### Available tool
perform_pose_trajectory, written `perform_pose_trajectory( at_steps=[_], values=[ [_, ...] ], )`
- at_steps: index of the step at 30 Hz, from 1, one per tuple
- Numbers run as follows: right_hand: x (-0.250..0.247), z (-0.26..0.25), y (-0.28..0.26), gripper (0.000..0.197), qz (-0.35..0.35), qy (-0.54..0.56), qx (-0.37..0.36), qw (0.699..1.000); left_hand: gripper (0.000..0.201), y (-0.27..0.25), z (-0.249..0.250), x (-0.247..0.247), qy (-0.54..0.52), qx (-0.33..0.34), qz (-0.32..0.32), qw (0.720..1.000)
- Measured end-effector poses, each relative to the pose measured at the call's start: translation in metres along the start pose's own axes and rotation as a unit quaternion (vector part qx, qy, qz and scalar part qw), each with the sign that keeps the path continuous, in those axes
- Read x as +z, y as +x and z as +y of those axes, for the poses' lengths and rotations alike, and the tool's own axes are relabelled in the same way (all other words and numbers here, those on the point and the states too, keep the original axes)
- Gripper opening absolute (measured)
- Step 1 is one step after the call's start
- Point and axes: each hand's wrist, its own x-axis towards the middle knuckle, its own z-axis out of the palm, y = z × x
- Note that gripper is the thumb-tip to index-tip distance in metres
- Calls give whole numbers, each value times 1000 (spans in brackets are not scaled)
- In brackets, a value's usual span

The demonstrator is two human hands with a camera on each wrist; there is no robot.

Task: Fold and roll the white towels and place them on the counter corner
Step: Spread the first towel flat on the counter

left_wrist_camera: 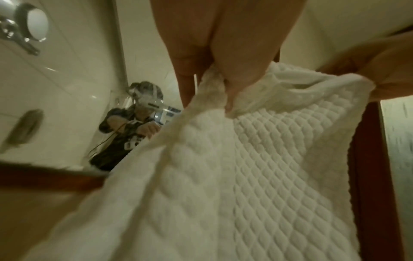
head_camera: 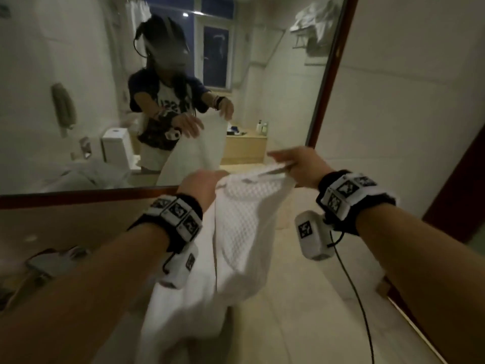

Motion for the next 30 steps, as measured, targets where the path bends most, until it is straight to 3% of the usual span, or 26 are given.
perform_pose_trajectory(
  at_steps=[4, 7, 9, 13, 15, 18, 20, 24, 27, 30],
  values=[
    [-64, 47, 26, 55, 126, 22, -13, 992, 43, 52, 53, -14, -57, 81, 114, 989],
    [-61, 98, 42, 55, 120, 37, -18, 992, 40, 78, 69, 22, -79, 85, 93, 989],
    [-29, 137, 45, 52, 64, 41, -21, 997, 37, 82, 72, 65, -53, 83, 39, 994],
    [72, 203, 24, 44, -115, -1, -36, 993, 44, 56, 56, 161, 49, -47, -125, 990],
    [120, 224, 6, 40, -204, -13, -20, 979, 48, 33, 45, 203, 83, -43, -215, 972],
    [172, 242, -21, 58, -330, -26, -33, 943, 48, 2, 31, 247, 91, -38, -353, 931],
    [189, 249, -36, 63, -382, -97, -62, 917, 56, -12, 27, 263, 136, -22, -377, 916],
    [195, 253, -54, 73, -412, -118, -85, 900, 58, -25, 33, 263, 155, -31, -426, 891],
    [184, 250, -71, 83, -461, -120, -49, 878, 60, -42, 46, 259, 146, -17, -418, 896],
    [172, 242, -102, 79, -502, -119, -44, 855, 70, -71, 65, 248, 139, -8, -419, 897]
  ],
)
